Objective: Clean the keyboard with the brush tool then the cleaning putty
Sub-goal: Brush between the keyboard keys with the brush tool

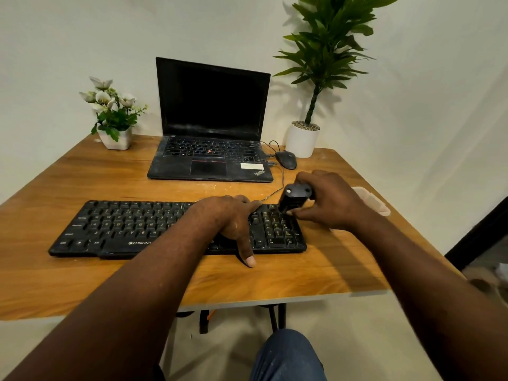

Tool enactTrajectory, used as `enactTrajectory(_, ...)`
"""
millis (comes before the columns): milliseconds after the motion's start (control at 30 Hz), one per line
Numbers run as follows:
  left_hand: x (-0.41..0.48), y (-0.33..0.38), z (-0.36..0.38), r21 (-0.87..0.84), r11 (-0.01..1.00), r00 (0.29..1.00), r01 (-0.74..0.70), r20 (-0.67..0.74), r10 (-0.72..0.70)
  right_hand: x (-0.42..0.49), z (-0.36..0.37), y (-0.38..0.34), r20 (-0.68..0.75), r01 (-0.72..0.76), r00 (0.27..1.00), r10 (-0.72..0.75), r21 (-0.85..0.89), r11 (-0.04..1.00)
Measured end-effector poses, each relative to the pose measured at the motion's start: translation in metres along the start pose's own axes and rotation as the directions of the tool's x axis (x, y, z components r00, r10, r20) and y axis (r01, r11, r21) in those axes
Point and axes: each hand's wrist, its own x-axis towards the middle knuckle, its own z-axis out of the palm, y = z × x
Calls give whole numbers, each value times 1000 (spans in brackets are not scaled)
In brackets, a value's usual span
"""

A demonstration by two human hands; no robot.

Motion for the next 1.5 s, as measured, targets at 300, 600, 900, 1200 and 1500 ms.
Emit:
enactTrajectory(300,1,-4,1,-26,1000,1000,-9,-5,9,1,14,3,85,-15,996,15,0,1000)
enactTrajectory(600,-2,-2,1,-19,999,999,26,-21,-26,6,14,-11,-16,-22,1000,22,-10,1000)
enactTrajectory(900,2,-5,2,-26,1000,1000,16,-15,-16,2,1,13,60,-76,994,90,-217,973)
enactTrajectory(1200,-2,-3,1,-45,999,1000,28,-12,-29,11,24,-19,-15,-51,999,50,-71,996)
enactTrajectory(1500,-4,-12,8,-102,995,998,13,-67,-20,21,-2,-25,7,-95,995,96,-38,995)
